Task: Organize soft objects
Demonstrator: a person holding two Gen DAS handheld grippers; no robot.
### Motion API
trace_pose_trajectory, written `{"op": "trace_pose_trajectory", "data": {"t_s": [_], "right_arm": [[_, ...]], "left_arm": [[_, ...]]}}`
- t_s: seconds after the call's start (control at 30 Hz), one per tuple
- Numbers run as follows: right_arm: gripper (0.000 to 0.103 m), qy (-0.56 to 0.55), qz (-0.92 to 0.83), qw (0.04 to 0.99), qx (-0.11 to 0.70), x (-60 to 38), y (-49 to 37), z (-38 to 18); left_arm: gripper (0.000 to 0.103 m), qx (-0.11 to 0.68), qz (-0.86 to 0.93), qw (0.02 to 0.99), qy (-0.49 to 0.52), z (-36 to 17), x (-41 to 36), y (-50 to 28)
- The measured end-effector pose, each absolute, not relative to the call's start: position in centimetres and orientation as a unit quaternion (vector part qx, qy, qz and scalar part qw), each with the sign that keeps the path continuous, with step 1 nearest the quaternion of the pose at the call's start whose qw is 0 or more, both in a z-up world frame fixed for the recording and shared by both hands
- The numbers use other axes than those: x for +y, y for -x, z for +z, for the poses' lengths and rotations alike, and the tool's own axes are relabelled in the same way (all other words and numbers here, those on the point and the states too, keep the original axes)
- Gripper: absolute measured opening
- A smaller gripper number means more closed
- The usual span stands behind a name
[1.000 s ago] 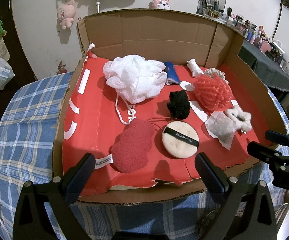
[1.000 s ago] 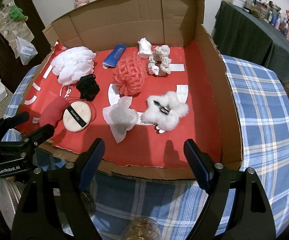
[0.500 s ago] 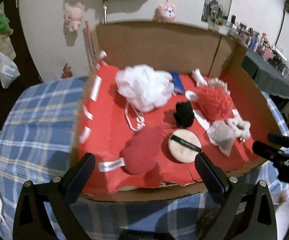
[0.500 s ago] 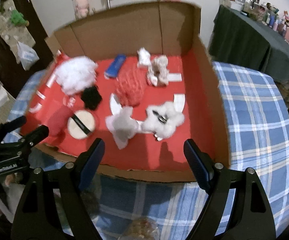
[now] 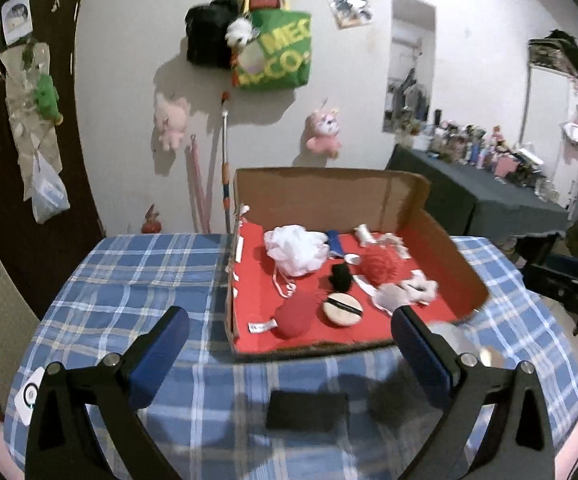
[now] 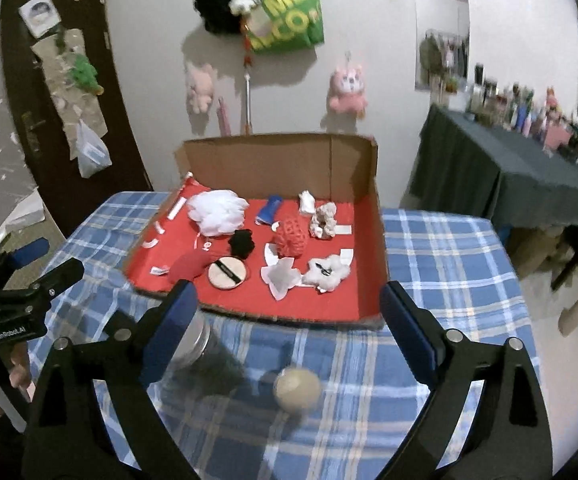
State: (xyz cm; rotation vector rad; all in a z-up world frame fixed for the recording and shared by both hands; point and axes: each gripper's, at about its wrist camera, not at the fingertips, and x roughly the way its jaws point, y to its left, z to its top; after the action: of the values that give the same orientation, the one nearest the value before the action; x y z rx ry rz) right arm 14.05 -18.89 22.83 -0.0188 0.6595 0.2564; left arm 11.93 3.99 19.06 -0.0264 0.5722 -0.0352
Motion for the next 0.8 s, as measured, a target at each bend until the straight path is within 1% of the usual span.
{"op": "trace_pose_trajectory", "data": {"t_s": [0.03,0.1,0.17,0.27,0.47,0.63,0.8], "right_arm": [[0.094,0.012,0.124,0.941,0.315,-18.8,-13.0,22.8],[0.099,0.011,0.126,0.946,0.299,-18.7,-10.6,22.3],[0.099,0.007,0.129,0.949,0.289,-18.6,-8.5,21.4],[0.099,0.002,0.129,0.949,0.289,-18.6,-6.7,19.4],[0.099,0.000,0.108,0.940,0.323,-18.2,-5.7,13.7],[0.099,0.005,0.088,0.929,0.359,-18.3,-6.8,9.6],[0.099,0.019,0.075,0.920,0.384,-17.8,-8.0,6.7]], "left_arm": [[0.103,0.272,-0.017,0.962,0.011,19.0,3.8,-10.9],[0.103,0.256,-0.017,0.966,0.003,18.8,3.3,-9.1],[0.103,0.244,-0.019,0.970,-0.004,18.1,2.9,-7.2],[0.103,0.249,-0.023,0.968,0.004,16.5,2.4,-5.3],[0.103,0.279,-0.028,0.960,0.018,12.0,1.4,-3.9],[0.103,0.326,-0.025,0.945,0.003,7.5,0.1,-5.2],[0.103,0.362,-0.024,0.932,-0.008,4.3,-0.6,-6.3]]}}
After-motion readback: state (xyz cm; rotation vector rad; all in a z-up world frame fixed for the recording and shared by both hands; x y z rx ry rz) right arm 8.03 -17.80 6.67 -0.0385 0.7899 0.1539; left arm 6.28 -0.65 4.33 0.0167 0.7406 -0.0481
